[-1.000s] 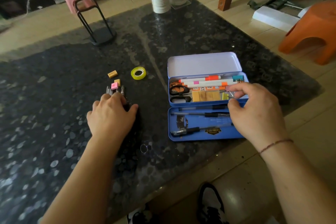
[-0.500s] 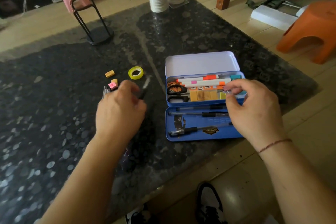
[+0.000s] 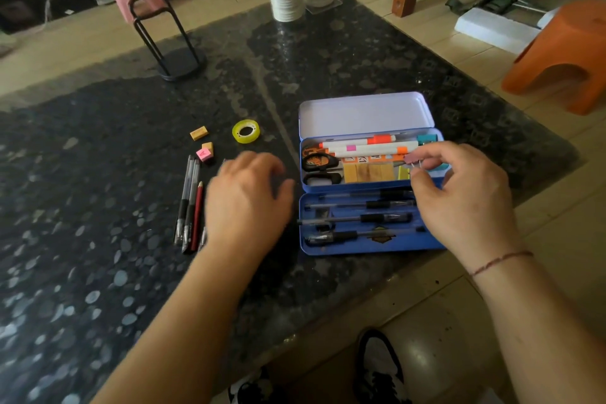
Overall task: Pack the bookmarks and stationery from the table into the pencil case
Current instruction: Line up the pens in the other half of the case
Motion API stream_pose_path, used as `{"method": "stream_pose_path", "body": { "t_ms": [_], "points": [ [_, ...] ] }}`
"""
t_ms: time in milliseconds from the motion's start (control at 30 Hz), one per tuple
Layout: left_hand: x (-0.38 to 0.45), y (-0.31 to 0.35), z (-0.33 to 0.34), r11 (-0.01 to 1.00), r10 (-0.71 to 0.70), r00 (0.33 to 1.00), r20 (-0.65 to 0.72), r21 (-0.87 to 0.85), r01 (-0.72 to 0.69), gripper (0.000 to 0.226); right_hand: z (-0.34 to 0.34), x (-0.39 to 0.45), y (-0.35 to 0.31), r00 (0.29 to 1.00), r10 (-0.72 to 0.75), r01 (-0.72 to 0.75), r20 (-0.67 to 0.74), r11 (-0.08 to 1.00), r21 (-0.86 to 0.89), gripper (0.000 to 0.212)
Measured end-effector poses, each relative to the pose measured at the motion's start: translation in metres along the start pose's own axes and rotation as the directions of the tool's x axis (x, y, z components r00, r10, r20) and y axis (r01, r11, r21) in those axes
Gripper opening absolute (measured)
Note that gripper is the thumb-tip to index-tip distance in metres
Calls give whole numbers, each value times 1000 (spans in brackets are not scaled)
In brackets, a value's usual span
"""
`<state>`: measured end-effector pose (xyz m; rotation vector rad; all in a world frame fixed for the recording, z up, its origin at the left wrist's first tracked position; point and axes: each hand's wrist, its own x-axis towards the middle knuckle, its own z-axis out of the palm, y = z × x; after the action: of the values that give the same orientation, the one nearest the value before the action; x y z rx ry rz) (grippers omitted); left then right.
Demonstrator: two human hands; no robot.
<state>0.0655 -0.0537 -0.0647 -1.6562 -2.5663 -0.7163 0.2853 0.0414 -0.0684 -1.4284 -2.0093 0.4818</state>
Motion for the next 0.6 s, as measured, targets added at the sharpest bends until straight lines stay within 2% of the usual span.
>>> {"method": "stream_pose_path", "body": {
  "t_ms": [67, 133, 267, 400, 467, 533, 600],
  "points": [
    [4, -25, -10, 960, -217, 976, 9, 184, 212, 33, 1, -1, -1, 1000, -3, 3, -2, 1000, 10, 16],
    [6, -42, -18, 902, -356, 934, 25, 272, 336, 44, 2, 0, -2, 1000, 1, -1, -10, 1000, 15, 16],
    [8, -53, -16, 864, -427, 900, 92, 335, 376, 40, 5, -1, -4, 1000, 1, -1, -13, 1000, 8, 16],
    [8, -47, -11, 887, -366, 929, 49, 322, 332, 24, 4, -2, -4, 1000, -2, 2, -6, 1000, 8, 18],
    [7, -37, -14, 926, -278, 960, -16, 263, 273, 20, 4, -1, -5, 1000, -4, 4, -9, 1000, 6, 18],
    [4, -20, -17, 988, -104, 992, -69, 106, 111, 13, 4, -1, -5, 1000, -8, 8, -8, 1000, 7, 19],
    [-2, 3, -16, 992, 74, 996, -50, -96, -78, 9, 4, -1, -5, 1000, -9, 9, -8, 1000, 15, 20]
  ]
}}
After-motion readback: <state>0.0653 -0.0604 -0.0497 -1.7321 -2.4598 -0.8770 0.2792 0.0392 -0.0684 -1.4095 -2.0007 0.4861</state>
